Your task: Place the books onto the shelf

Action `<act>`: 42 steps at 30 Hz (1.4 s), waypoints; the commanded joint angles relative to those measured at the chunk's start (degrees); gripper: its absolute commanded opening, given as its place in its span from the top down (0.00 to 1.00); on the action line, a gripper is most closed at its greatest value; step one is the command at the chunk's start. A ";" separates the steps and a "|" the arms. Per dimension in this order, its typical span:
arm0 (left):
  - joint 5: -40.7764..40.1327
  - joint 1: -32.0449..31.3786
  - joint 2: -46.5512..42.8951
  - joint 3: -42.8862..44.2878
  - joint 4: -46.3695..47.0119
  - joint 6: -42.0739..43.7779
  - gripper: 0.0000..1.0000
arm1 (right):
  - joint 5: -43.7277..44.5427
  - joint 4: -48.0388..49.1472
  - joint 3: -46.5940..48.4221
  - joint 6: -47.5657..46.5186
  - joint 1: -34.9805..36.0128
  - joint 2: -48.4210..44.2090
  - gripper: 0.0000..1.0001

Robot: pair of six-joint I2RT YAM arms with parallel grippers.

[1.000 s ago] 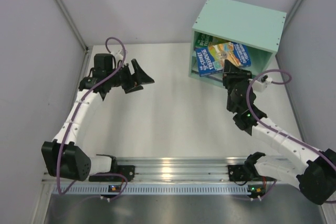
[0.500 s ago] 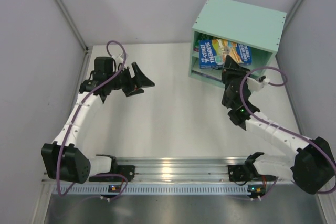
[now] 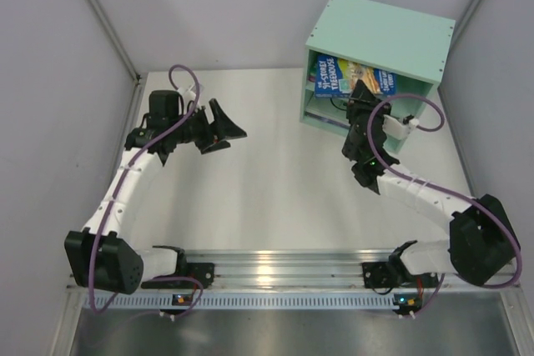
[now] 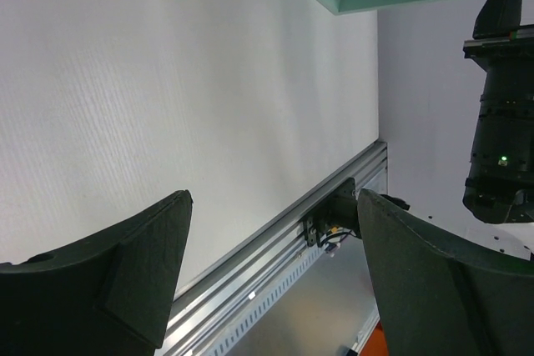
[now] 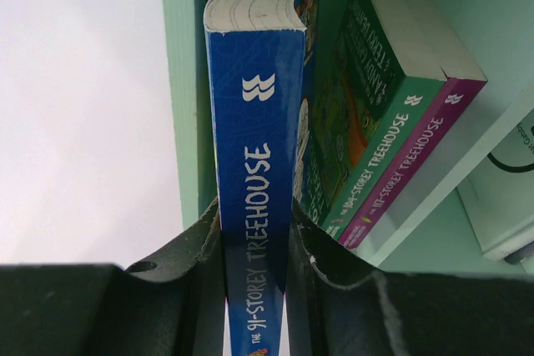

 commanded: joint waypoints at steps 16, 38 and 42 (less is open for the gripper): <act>1.26 -2.89 -4.82 -2.21 4.34 -0.86 0.15 | 10.81 23.25 11.83 -6.46 -1.20 14.59 1.00; -0.42 -4.47 -6.13 -3.18 4.61 -0.51 0.16 | 15.56 15.09 20.18 -6.72 -1.11 22.68 0.76; -0.59 -4.56 -6.14 -3.00 4.69 -0.33 0.15 | 14.77 7.80 20.18 -2.78 -0.93 21.28 0.58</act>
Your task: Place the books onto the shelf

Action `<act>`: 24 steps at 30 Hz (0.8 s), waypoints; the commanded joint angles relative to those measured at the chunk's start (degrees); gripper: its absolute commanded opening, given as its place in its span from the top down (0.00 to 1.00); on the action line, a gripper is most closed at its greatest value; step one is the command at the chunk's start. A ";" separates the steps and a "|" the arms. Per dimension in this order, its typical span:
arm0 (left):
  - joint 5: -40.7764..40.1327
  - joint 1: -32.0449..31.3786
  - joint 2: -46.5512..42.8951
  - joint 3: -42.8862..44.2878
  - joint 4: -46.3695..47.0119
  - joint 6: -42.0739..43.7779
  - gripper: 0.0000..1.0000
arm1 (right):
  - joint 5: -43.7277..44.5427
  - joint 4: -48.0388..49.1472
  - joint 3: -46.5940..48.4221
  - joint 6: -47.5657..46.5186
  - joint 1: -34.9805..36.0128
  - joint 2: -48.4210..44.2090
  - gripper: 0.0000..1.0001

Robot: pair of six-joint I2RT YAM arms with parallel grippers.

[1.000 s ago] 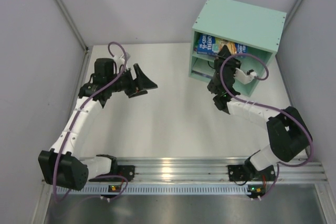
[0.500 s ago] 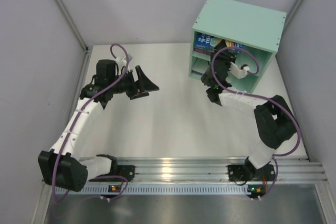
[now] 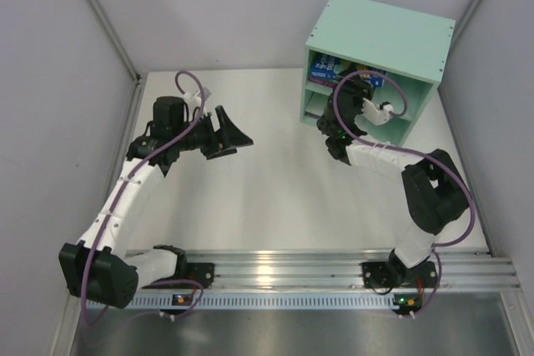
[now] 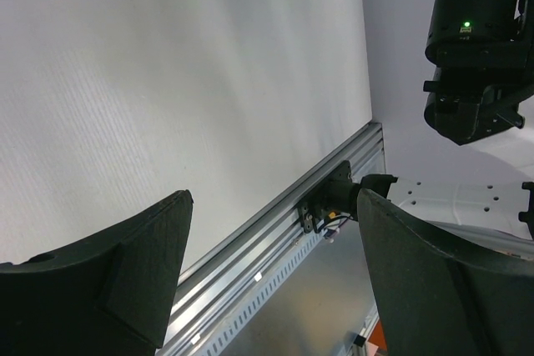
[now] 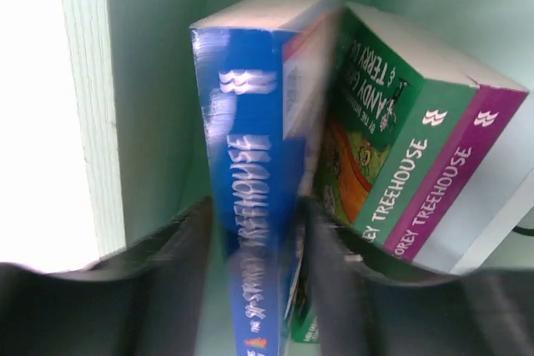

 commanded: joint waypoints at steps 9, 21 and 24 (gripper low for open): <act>-1.54 -0.45 -3.04 -1.04 2.86 0.93 0.16 | -8.05 -46.50 15.96 20.37 -0.39 -5.43 0.39; -1.89 -0.45 -6.46 -2.97 2.68 -0.12 0.16 | -14.47 -56.19 14.12 19.59 -1.35 -9.47 0.40; -2.15 -0.45 -7.17 -3.76 2.60 -0.21 0.16 | -15.52 -56.36 13.94 18.45 -1.79 -9.65 0.41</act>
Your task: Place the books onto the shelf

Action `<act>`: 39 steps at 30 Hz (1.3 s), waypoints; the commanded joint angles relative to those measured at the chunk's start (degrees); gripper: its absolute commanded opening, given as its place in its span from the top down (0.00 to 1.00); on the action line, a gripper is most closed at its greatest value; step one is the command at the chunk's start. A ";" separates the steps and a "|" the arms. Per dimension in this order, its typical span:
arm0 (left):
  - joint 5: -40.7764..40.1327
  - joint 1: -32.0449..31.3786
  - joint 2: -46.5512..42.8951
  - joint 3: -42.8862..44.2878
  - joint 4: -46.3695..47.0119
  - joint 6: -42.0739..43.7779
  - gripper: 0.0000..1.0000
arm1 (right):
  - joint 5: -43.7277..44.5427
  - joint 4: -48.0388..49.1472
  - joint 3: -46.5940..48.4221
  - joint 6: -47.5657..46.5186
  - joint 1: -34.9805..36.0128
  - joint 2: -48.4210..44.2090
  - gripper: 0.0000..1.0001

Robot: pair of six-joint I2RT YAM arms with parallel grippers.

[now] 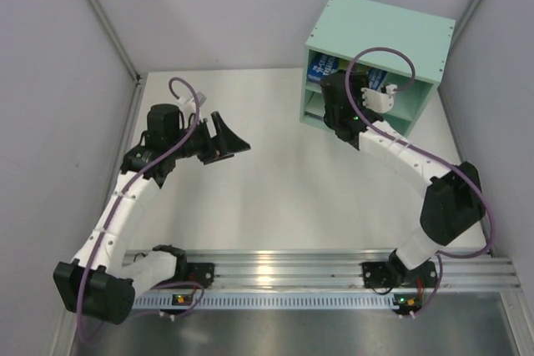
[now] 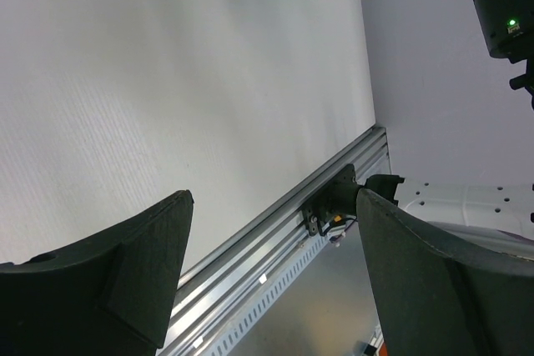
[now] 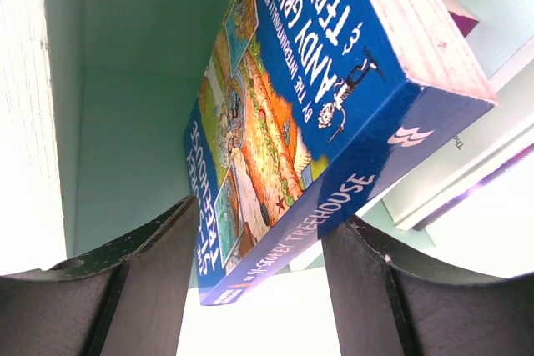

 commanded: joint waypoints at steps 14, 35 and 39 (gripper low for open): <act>-1.09 -0.21 -2.58 -1.54 1.50 0.10 0.16 | -7.42 -1.53 0.28 -5.12 -2.56 -4.60 0.43; -2.14 -0.21 -0.83 -0.22 1.76 0.27 0.18 | -4.53 7.17 -4.46 1.82 -3.44 -2.58 1.00; -2.32 -0.30 -0.39 0.22 1.67 0.71 0.18 | -4.00 8.49 -4.73 3.93 -3.44 -1.79 1.00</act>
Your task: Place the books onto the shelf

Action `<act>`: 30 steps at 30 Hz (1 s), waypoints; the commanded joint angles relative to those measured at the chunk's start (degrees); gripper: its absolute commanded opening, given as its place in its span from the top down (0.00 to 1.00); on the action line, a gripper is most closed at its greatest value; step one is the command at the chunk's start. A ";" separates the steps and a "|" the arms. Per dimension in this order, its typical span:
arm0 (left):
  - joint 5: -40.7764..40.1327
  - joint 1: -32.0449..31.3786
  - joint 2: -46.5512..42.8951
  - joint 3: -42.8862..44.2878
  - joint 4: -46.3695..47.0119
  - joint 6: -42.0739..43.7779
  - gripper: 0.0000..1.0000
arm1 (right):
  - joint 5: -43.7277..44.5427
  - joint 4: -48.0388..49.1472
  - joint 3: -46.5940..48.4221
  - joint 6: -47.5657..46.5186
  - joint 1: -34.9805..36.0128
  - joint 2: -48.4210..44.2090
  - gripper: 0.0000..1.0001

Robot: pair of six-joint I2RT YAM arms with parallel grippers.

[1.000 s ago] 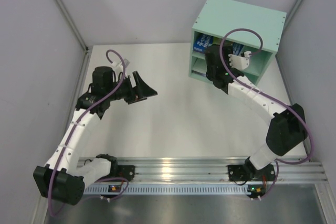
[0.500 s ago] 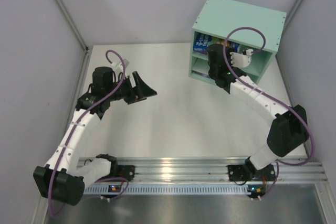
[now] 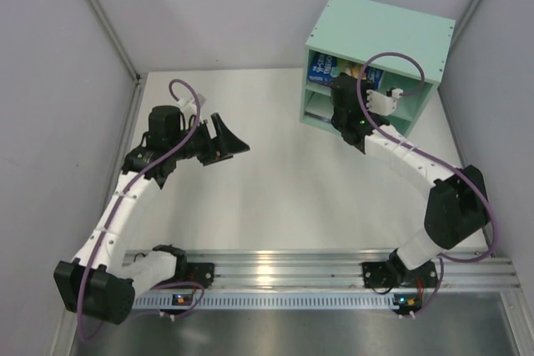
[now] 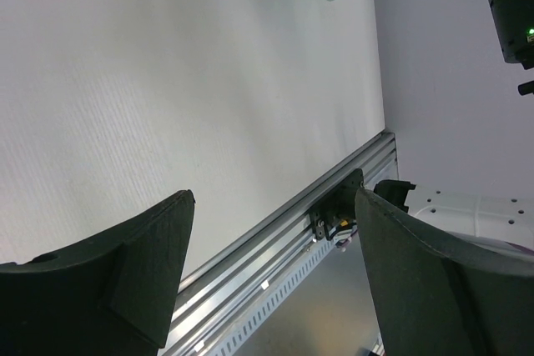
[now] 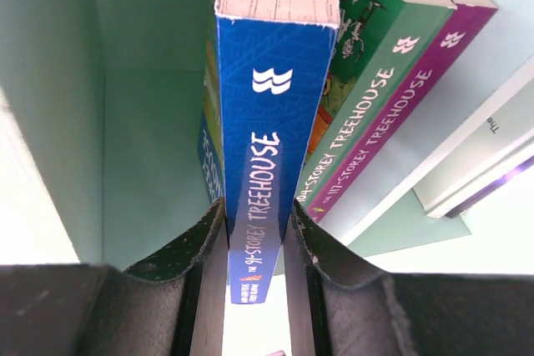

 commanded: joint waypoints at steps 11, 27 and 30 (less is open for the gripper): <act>-1.36 -0.30 2.25 2.63 1.74 0.89 0.18 | 5.05 2.09 1.51 6.56 -0.45 2.90 1.00; -2.41 -0.56 3.48 2.89 2.27 1.06 0.18 | 5.41 -0.35 7.48 1.03 0.08 5.36 0.79; -2.68 -0.56 3.39 2.46 2.35 0.98 0.18 | 3.13 -2.92 8.71 -1.43 0.17 4.93 0.55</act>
